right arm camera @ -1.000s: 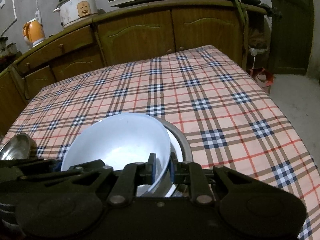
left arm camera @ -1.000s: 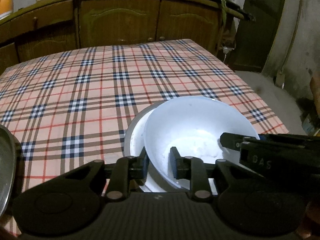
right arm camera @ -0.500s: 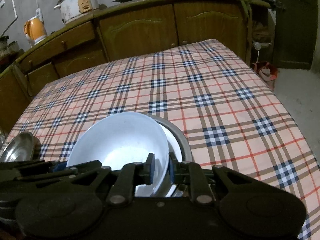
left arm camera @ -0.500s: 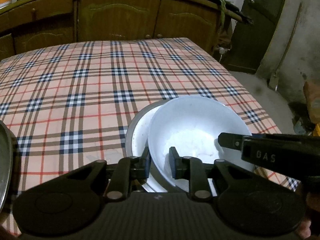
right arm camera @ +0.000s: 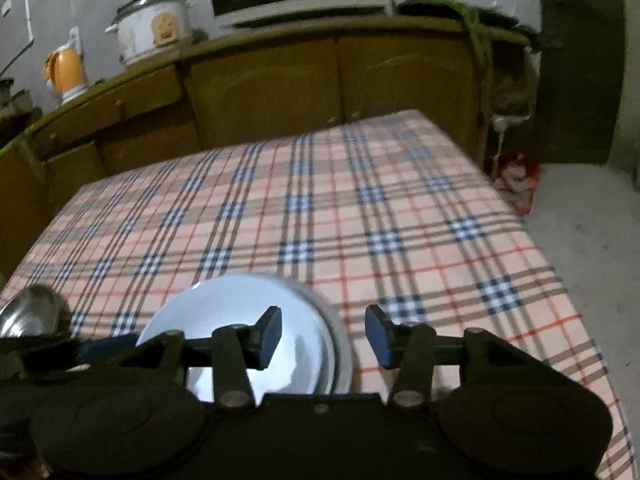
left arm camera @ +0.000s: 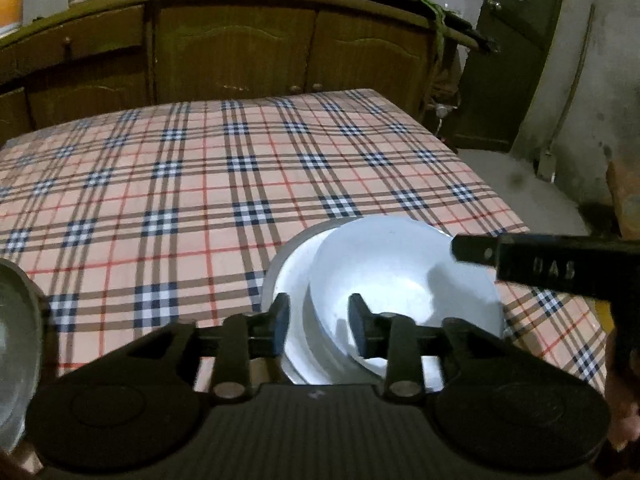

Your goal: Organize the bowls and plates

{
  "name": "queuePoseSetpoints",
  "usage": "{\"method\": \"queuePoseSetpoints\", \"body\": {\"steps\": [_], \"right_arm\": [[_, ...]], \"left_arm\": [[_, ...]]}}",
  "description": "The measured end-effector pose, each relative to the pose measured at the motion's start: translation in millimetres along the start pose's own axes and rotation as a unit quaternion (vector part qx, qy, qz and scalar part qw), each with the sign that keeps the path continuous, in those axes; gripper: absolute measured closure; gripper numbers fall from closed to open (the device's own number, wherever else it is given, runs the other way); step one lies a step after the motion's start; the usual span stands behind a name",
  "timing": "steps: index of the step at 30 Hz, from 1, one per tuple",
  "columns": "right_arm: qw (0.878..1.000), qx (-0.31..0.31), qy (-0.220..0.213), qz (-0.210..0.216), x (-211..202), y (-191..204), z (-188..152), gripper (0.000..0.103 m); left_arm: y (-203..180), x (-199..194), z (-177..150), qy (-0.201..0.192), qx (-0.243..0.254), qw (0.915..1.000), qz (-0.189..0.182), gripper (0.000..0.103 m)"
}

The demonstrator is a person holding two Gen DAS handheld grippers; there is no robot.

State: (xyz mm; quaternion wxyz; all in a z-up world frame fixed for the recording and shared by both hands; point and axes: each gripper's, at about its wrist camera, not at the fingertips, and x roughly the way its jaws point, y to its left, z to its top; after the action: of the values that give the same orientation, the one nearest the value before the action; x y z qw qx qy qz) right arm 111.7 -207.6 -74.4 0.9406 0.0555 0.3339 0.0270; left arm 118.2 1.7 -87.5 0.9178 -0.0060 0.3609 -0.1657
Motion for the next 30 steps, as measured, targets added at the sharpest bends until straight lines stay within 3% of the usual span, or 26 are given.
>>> {"method": "queuePoseSetpoints", "body": {"steps": [1, 4, 6, 8, 13, 21, 30], "right_arm": [[1.000, 0.004, -0.014, -0.012, -1, -3, 0, 0.034], [0.997, 0.006, -0.058, -0.049, 1, -10, -1, 0.024], [0.995, 0.002, -0.061, -0.085, 9, -14, 1, 0.022], [0.994, 0.001, -0.057, -0.095, 18, -21, 2, 0.022], [0.995, -0.023, -0.070, -0.072, 16, -23, 2, 0.022], [0.997, -0.035, -0.060, -0.032, 2, -13, 2, 0.022], [0.997, -0.077, -0.029, 0.009, -36, 23, -33, 0.022]], "left_arm": [[1, -3, 0, -0.004, -0.003, 1.0000, 0.004, 0.053], [5, -12, 4, -0.006, -0.007, 0.9998, 0.017, 0.049], [7, -18, 5, -0.007, -0.009, 0.9993, 0.037, 0.042], [12, -25, 6, -0.010, -0.019, 0.9985, 0.049, 0.039], [19, -36, 10, -0.026, -0.037, 0.9968, 0.066, 0.026], [16, -39, 10, -0.025, -0.044, 0.9964, 0.068, 0.025], [3, -54, -9, -0.019, -0.030, 0.9972, 0.066, 0.023]]}}
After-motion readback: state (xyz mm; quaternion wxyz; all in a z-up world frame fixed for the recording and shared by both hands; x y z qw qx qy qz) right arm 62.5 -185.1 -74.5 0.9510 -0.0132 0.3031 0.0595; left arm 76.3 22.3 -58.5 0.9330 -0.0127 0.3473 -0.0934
